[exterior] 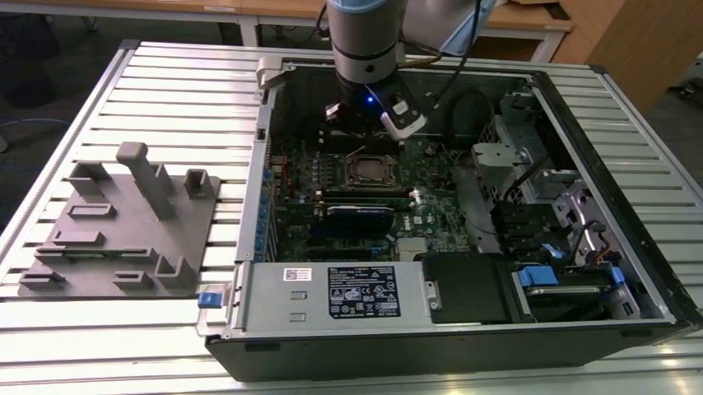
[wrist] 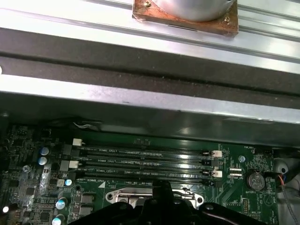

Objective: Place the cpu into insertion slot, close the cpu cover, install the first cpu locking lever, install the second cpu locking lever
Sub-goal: 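Install the first cpu locking lever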

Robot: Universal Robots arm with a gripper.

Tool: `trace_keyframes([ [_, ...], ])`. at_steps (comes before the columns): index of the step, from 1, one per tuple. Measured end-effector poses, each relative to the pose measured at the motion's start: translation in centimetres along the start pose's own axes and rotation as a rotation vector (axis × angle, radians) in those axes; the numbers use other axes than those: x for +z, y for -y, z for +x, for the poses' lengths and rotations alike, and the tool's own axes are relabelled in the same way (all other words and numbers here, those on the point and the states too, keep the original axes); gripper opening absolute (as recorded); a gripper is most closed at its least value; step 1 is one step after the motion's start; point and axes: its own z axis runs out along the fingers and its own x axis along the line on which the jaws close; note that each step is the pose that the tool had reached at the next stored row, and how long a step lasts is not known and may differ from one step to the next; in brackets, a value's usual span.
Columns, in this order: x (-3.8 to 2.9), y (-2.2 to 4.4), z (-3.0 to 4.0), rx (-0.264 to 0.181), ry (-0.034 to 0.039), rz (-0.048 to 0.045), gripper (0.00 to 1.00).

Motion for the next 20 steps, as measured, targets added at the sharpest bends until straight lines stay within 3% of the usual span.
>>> trace_keyframes([
  [5,0.58,0.14,0.09,-0.001,0.0095,0.0006,0.1],
  [14,0.98,0.19,0.16,0.105,0.0348,0.0204,0.1],
  [20,1.16,-0.17,0.15,0.122,0.0389,0.0236,0.1],
])
